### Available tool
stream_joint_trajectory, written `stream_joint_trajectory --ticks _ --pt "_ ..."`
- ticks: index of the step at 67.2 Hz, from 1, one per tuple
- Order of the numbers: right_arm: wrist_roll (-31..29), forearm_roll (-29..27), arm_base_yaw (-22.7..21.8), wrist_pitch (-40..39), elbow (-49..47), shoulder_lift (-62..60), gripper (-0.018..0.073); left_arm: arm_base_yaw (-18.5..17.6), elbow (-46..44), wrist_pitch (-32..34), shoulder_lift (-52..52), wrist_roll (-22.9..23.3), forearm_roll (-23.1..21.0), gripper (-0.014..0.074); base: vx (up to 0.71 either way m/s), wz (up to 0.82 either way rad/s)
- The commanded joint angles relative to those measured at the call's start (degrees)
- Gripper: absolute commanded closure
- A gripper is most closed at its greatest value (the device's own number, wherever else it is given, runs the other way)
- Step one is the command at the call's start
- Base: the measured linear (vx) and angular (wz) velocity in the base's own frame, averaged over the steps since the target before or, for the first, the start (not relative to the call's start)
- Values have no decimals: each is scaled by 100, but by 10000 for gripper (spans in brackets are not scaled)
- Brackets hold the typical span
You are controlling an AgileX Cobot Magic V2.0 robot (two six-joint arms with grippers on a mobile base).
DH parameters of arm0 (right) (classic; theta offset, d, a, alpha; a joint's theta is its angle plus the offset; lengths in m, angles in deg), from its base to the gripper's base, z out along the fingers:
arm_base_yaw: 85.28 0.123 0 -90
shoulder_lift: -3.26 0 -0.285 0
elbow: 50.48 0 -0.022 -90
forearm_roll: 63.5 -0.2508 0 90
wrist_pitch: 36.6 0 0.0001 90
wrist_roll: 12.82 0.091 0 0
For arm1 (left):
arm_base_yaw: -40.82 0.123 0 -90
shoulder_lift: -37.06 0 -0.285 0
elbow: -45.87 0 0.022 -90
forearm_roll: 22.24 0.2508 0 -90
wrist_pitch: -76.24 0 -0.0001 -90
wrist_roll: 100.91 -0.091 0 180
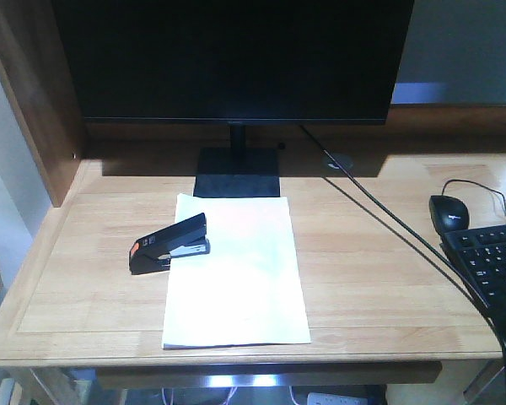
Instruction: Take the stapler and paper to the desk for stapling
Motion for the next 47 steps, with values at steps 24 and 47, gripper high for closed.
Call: stream_joint_trajectory --ticks 24,47 --pt "-11 234 -27 93 -158 56 -35 4 185 481 -420 49 -52 603 0 0" --pt "23 233 -27 177 -158 56 25 4 185 481 -420 49 -52 603 0 0"
